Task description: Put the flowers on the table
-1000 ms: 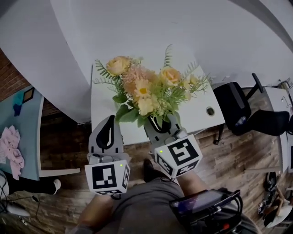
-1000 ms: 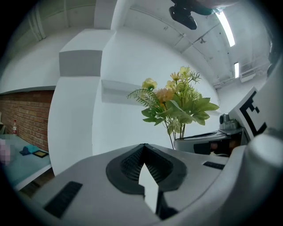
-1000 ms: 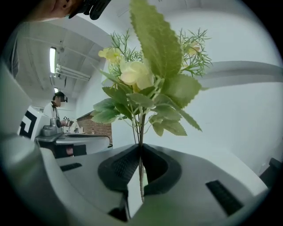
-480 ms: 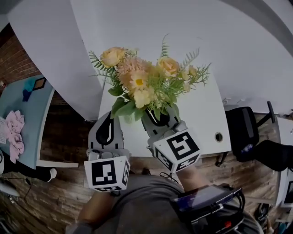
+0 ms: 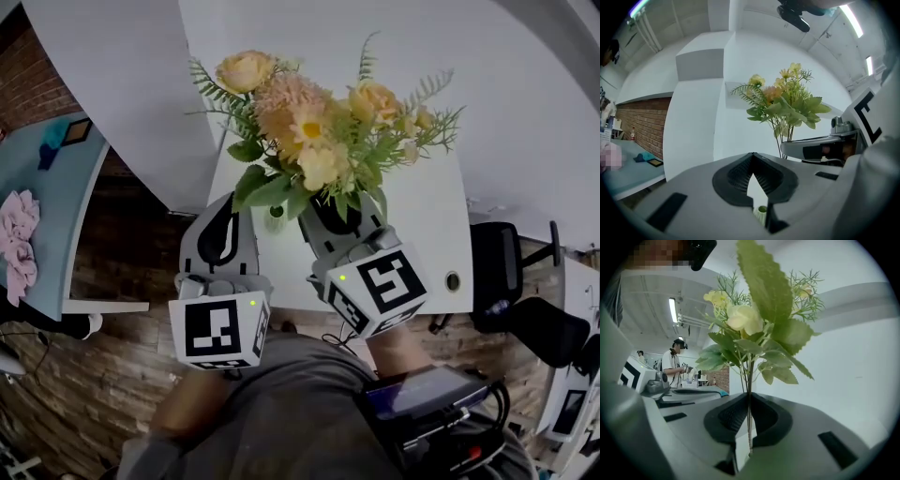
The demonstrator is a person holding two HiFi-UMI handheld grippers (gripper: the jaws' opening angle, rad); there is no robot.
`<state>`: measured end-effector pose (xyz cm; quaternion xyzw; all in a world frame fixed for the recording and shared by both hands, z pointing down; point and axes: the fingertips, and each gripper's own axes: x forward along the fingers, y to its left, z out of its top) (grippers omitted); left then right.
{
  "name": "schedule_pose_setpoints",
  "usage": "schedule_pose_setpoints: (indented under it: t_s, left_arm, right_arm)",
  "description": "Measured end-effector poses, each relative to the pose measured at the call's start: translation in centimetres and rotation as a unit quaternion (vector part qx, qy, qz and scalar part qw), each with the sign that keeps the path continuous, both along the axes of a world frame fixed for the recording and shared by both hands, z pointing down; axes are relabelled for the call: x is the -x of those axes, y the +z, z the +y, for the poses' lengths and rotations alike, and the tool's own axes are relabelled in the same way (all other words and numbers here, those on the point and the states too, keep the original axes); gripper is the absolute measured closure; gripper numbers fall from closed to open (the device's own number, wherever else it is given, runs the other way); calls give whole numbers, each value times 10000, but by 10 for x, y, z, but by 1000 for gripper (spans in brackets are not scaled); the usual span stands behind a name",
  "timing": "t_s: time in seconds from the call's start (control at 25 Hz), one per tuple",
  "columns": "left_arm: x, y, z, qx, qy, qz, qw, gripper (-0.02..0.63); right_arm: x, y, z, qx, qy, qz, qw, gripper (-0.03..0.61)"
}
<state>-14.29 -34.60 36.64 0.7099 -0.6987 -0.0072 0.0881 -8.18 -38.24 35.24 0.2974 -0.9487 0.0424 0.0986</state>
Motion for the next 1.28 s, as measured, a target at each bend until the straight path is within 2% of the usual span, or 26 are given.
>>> schedule_pose_setpoints:
  t_s: [0.36,0.64,0.96,1.28]
  left_arm:
    - [3,-1,1,85,-12,184,9998,609]
    - [15,-11,0,4,10,-122,9999,609]
    - [18,-18,-2,-153,89,-62,9998,609]
    - [22,-34,4,18,25,-87,10000,609]
  right_arm:
    - [-6,1,3,54,102,81,9999,555]
    - [2,0,5,48,144,-219,9996,555]
    - [1,1,3,-75,261,-209,9994,555]
    - [0,-1,8,119,244,-230,9994,555]
